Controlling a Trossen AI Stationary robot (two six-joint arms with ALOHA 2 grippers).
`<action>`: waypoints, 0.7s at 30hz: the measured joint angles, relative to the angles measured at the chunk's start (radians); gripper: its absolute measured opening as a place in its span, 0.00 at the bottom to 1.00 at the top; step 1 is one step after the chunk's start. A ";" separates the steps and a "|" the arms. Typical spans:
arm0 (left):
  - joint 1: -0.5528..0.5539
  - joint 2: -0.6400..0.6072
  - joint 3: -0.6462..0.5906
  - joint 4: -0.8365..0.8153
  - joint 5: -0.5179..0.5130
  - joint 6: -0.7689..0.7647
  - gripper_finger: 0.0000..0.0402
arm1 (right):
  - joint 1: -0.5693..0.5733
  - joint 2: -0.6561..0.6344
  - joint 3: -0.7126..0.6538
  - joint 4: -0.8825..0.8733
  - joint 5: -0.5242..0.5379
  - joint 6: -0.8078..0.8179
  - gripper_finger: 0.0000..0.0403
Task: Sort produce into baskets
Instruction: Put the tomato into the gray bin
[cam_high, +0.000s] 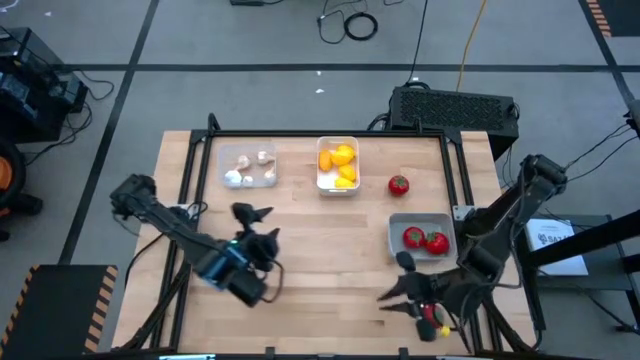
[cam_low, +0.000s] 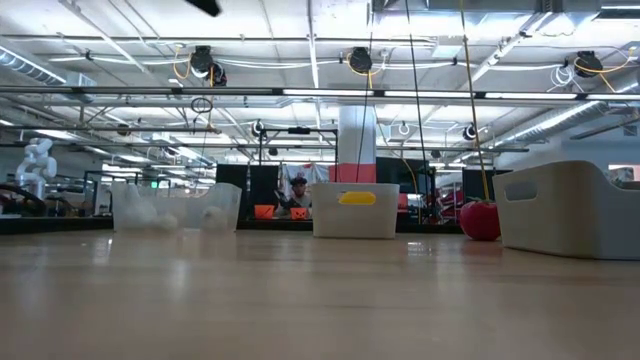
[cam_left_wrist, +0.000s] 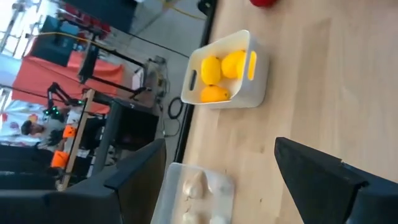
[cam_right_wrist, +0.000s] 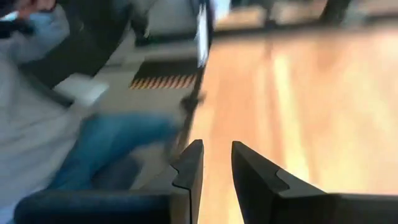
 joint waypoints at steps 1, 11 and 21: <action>-0.013 -0.026 -0.039 0.009 -0.016 -0.036 0.76 | -0.004 0.000 0.041 -0.090 -0.055 0.065 0.19; -0.043 -0.134 -0.275 0.245 -0.015 -0.062 0.76 | -0.002 0.012 0.204 -0.606 -0.263 0.545 0.30; -0.046 -0.134 -0.306 0.426 0.038 0.060 0.76 | 0.028 0.176 0.204 -0.807 -0.595 0.845 0.56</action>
